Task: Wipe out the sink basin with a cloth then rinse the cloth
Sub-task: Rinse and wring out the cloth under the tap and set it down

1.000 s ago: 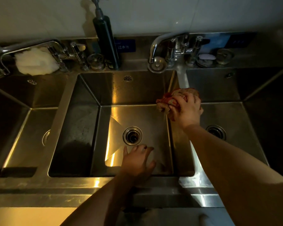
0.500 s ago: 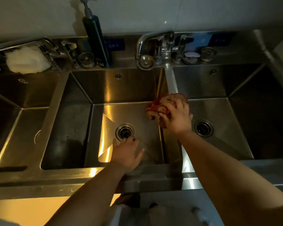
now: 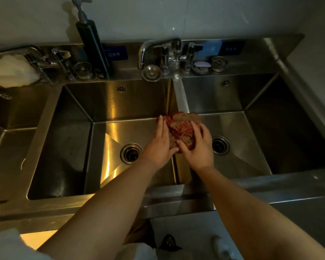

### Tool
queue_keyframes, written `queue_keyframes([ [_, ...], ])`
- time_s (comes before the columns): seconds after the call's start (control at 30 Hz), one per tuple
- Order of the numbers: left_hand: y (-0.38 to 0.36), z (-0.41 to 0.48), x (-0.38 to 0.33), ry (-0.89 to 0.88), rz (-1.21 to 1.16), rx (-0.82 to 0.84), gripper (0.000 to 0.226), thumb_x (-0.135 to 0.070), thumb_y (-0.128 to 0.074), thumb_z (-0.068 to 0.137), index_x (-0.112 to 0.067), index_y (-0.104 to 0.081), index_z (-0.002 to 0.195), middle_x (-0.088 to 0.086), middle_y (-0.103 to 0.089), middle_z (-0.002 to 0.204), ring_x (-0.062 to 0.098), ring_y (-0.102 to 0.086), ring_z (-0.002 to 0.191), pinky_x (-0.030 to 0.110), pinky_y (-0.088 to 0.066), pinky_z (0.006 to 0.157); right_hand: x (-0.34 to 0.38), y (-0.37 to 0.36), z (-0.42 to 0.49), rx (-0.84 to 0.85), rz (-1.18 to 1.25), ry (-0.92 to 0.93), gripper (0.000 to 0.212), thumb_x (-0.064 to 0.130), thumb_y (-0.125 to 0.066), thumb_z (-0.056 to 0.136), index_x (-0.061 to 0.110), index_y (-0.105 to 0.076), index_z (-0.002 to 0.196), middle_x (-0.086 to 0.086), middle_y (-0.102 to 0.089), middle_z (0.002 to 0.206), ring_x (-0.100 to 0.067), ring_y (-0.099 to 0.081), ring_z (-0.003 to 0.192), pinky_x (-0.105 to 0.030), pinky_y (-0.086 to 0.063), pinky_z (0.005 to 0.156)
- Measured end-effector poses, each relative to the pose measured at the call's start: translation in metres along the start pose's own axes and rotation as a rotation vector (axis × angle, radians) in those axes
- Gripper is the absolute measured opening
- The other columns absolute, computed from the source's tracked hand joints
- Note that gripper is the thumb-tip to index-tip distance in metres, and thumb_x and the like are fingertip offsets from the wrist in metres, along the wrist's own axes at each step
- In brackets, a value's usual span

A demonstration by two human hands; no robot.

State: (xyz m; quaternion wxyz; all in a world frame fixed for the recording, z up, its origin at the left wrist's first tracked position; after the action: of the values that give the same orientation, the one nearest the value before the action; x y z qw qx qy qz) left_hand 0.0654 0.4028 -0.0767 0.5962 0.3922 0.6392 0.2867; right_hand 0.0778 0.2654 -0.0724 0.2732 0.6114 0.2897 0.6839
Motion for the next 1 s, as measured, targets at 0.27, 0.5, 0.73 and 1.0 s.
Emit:
queue_keyframes([
  [0.27,-0.002,0.036,0.005,0.005,0.037,0.111,0.091,-0.031,-0.062,0.088,-0.009,0.001,0.150,0.006,0.019,0.158,0.024,-0.031,0.139,0.038,-0.035,0.111,0.003,-0.013,0.022,0.008,-0.039,0.014,0.068,0.037,-0.060,0.088,0.023,-0.028,0.146,-0.009,-0.024,0.152,-0.025,-0.023,0.139,-0.038,-0.025,0.110],
  [0.5,0.016,0.082,0.013,0.057,0.034,0.107,0.083,-0.026,-0.058,0.091,-0.009,-0.003,0.150,0.005,0.017,0.158,0.027,-0.035,0.136,0.036,-0.036,0.107,0.012,-0.021,0.073,-0.011,-0.031,0.012,0.062,0.032,-0.061,0.088,0.018,-0.036,0.143,-0.011,-0.029,0.149,-0.026,-0.028,0.137,-0.040,-0.029,0.111],
  [0.73,0.037,0.136,0.020,0.032,0.182,0.138,0.082,-0.029,-0.059,0.090,-0.005,-0.008,0.149,0.011,0.009,0.159,0.029,-0.036,0.135,0.039,-0.036,0.109,0.015,-0.032,0.125,-0.034,-0.031,0.012,0.062,0.032,-0.063,0.086,0.021,-0.038,0.141,-0.009,-0.036,0.144,-0.025,-0.036,0.131,-0.040,-0.037,0.106],
  [1.0,0.046,0.186,0.041,0.002,0.234,0.134,0.082,-0.033,-0.056,0.091,-0.003,-0.006,0.149,0.013,0.008,0.158,0.031,-0.039,0.131,0.039,-0.039,0.106,0.020,-0.044,0.178,-0.049,-0.081,0.039,0.060,0.030,-0.066,0.082,0.017,-0.042,0.136,-0.010,-0.041,0.139,-0.027,-0.039,0.127,-0.041,-0.036,0.106],
])
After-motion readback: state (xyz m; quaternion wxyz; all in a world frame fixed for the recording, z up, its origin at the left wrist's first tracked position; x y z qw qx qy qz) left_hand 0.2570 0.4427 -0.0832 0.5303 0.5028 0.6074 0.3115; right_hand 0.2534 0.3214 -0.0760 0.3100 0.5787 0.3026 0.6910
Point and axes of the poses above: each hand's wrist, its own z-axis towards the middle knuckle, its own y-axis out of the back of the hand, x = y × z, the point moved 7 cm from there along z, towards the middle knuckle
